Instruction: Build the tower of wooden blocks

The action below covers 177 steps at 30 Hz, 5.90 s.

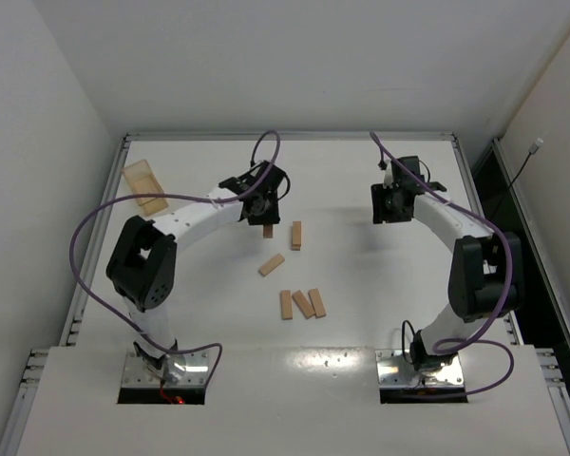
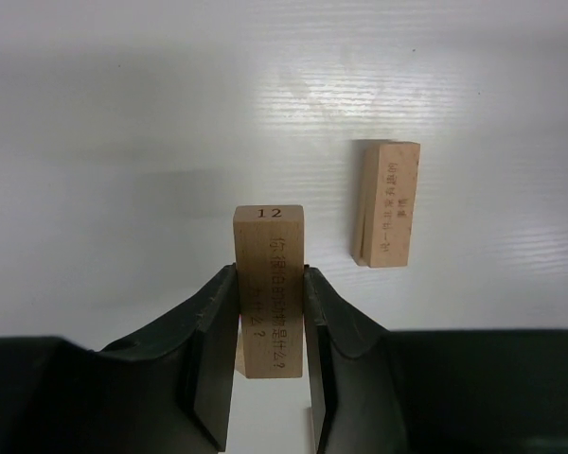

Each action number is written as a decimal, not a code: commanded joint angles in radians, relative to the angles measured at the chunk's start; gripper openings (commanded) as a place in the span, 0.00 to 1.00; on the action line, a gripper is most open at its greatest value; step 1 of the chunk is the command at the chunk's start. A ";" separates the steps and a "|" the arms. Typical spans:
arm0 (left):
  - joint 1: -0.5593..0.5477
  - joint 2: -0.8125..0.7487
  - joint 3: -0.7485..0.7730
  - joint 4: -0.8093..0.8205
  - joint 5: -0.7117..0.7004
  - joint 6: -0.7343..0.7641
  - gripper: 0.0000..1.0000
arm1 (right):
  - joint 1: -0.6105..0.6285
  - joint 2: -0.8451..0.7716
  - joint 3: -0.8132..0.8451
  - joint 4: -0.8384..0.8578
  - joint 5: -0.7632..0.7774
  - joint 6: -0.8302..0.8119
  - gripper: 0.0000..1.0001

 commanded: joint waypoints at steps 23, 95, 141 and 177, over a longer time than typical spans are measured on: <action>-0.098 0.279 0.337 -0.140 -0.005 -0.095 0.00 | -0.004 -0.044 -0.022 0.050 -0.016 0.020 0.47; -0.117 0.247 0.269 -0.052 -0.017 -0.038 0.72 | -0.004 -0.035 -0.040 0.077 -0.062 0.020 0.72; -0.144 0.417 0.281 -0.039 0.002 -0.029 0.00 | -0.004 -0.046 -0.050 0.086 -0.071 0.020 0.72; -0.144 -0.227 0.153 -0.012 0.122 0.331 0.81 | -0.004 -0.138 -0.086 0.086 -0.090 -0.020 0.76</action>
